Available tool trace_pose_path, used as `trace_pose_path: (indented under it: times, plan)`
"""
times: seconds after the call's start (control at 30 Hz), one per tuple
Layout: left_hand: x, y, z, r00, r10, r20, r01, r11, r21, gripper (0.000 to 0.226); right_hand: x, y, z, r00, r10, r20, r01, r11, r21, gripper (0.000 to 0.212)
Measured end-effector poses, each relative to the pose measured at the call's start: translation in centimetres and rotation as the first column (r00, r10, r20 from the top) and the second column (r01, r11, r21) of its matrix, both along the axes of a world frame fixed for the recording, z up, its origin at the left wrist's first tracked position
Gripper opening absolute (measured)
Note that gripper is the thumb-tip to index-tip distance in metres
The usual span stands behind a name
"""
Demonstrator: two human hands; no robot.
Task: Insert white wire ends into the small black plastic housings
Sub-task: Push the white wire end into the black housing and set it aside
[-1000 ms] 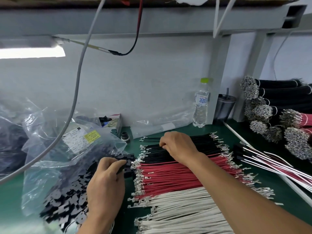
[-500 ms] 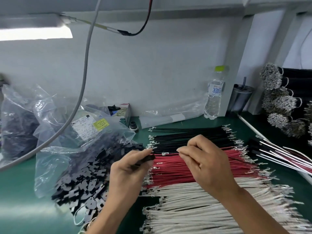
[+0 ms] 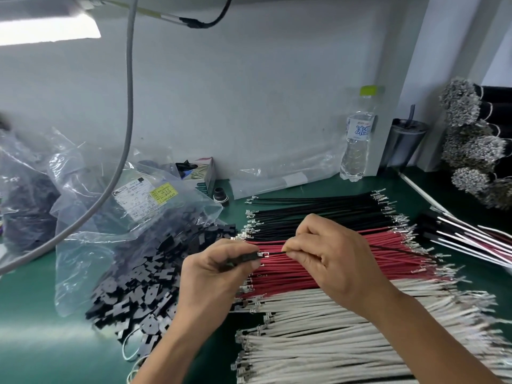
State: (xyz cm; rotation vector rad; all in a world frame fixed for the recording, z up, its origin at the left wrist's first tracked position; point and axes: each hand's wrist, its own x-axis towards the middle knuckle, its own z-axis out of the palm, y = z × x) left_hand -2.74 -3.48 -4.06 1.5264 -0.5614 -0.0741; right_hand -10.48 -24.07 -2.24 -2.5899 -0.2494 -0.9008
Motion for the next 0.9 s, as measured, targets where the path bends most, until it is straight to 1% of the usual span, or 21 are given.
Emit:
trace_pose_path:
  times: [0.07, 0.13, 0.23, 0.33, 0.47, 0.53, 0.6, 0.7, 0.73, 0.77, 0.83, 0.87, 0.9]
  plan:
    - [0.1, 0.1, 0.1, 1.000, -0.022, 0.002, 0.022, 1.000, 0.009, 0.018, -0.1, -0.1, 0.0, 0.998, 0.022, -0.063, -0.018, 0.997, 0.073, 0.013]
    - [0.2, 0.1, 0.1, 0.999, -0.036, 0.029, 0.035, 0.998, 0.047, 0.017, -0.2, -0.2, -0.1, 0.993, 0.035, -0.111, -0.023, 0.994, 0.108, 0.014]
    - [0.3, 0.2, 0.0, 0.996, -0.046, 0.074, 0.038, 0.993, 0.109, 0.021, -0.3, -0.2, 0.0, 0.990, 0.024, -0.142, -0.016, 0.998, 0.060, 0.006]
    - [0.3, 0.2, 0.1, 0.996, -0.057, 0.066, 0.049, 0.992, 0.118, 0.025, -0.4, -0.5, 0.4, 0.988, 0.023, -0.151, -0.016, 0.999, 0.047, 0.006]
    - [0.2, 0.3, 0.1, 0.993, -0.113, 0.026, 0.109, 0.989, 0.104, 0.024, -0.4, -0.5, 0.2, 0.979, 0.063, -0.193, -0.026, 0.982, 0.189, 0.007]
    - [0.2, 0.3, -0.1, 0.995, -0.095, 0.033, 0.091, 0.990, 0.110, 0.024, -0.4, -0.4, -0.2, 0.977, 0.059, -0.204, -0.015, 0.977, 0.211, 0.007]
    - [0.0, 0.1, -0.1, 0.995, -0.042, 0.088, 0.028, 0.989, 0.146, 0.025, -0.4, -0.1, -0.4, 0.981, 0.032, -0.191, 0.003, 0.984, 0.178, 0.006]
    - [-0.2, 0.0, -0.3, 0.967, 0.037, 0.251, -0.104, 0.960, 0.259, 0.029, -0.3, 0.9, -0.5, 0.988, -0.014, -0.155, 0.022, 0.998, 0.051, 0.004]
    - [-0.2, 0.0, -0.4, 0.960, 0.045, 0.278, -0.124, 0.954, 0.273, 0.028, -0.2, 1.1, -0.5, 0.990, -0.024, -0.141, 0.028, 0.999, 0.024, 0.003]
    - [0.0, 0.1, -0.5, 0.962, 0.048, 0.269, -0.120, 0.959, 0.257, 0.026, -0.1, 1.2, -0.6, 0.991, -0.026, -0.129, 0.031, 0.999, 0.036, 0.003]
    - [0.2, 0.3, -0.3, 0.983, 0.034, 0.181, -0.069, 0.979, 0.190, 0.020, 0.0, 1.1, -0.7, 0.992, -0.017, -0.125, 0.033, 0.992, 0.125, 0.004]
    - [0.2, 0.3, -0.2, 0.987, 0.027, 0.160, -0.056, 0.982, 0.179, 0.019, -0.1, 1.0, -0.8, 0.992, -0.007, -0.130, 0.027, 0.987, 0.157, 0.005]
    - [0.2, 0.3, -0.3, 0.985, 0.025, 0.170, -0.059, 0.979, 0.194, 0.019, -0.1, 1.1, -0.9, 0.990, 0.000, -0.139, 0.023, 0.986, 0.167, 0.006]
